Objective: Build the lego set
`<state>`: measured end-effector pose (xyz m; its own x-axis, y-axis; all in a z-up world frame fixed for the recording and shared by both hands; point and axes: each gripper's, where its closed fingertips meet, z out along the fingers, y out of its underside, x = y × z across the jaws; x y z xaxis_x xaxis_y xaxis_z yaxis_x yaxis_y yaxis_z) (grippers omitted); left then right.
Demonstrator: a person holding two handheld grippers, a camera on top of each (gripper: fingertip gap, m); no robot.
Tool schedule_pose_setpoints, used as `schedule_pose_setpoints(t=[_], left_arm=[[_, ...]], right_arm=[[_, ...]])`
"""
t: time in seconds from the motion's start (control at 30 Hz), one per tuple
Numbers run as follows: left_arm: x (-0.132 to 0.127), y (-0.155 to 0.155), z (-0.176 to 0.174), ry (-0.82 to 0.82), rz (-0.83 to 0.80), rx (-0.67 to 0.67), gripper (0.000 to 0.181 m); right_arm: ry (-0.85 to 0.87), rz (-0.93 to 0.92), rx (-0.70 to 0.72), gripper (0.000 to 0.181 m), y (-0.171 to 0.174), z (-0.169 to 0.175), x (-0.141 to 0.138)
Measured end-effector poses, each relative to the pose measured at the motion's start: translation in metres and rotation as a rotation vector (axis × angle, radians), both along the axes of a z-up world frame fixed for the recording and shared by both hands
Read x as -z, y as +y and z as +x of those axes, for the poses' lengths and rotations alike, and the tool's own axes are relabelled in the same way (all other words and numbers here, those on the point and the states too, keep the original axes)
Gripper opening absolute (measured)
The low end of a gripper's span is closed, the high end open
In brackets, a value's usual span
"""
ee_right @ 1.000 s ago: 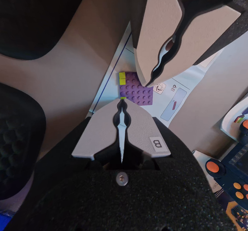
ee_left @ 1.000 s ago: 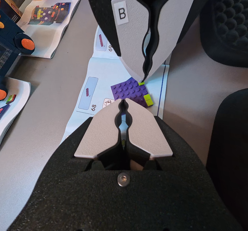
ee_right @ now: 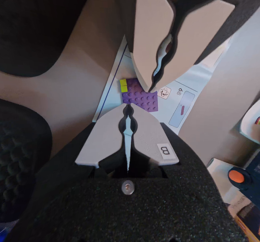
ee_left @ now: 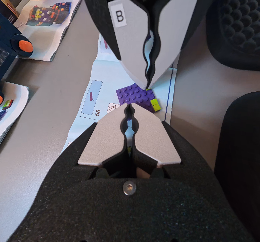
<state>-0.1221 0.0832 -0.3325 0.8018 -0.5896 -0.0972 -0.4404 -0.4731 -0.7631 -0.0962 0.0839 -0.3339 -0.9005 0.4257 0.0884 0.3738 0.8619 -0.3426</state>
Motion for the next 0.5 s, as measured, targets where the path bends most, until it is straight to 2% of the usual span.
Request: schedule_pose_setpoints(t=[0.03, 0.3, 0.37, 0.4, 0.43, 0.5], left_arm=[[0.000, 0.000, 0.000, -0.002, -0.001, 0.000, 0.000], [0.000, 0.000, 0.000, 0.005, 0.004, 0.000, 0.000], [0.000, 0.000, 0.000, 0.006, 0.005, 0.000, 0.000], [0.000, 0.000, 0.000, 0.006, 0.006, -0.001, 0.000], [0.000, 0.000, 0.000, 0.003, 0.004, -0.001, 0.000], [0.000, 0.000, 0.000, 0.000, 0.003, -0.001, 0.000]], right_arm=[[0.018, 0.025, -0.017, 0.000, 0.000, 0.000, 0.000], [0.132, 0.189, -0.007, 0.000, 0.000, 0.000, 0.000], [0.155, 0.179, 0.027, 0.000, 0.000, 0.002, -0.001], [0.095, 0.147, 0.049, 0.000, -0.003, 0.012, -0.001], [0.085, 0.098, 0.102, 0.000, -0.008, 0.016, -0.009], [0.170, -0.058, 0.168, 0.000, -0.023, 0.023, -0.047]])
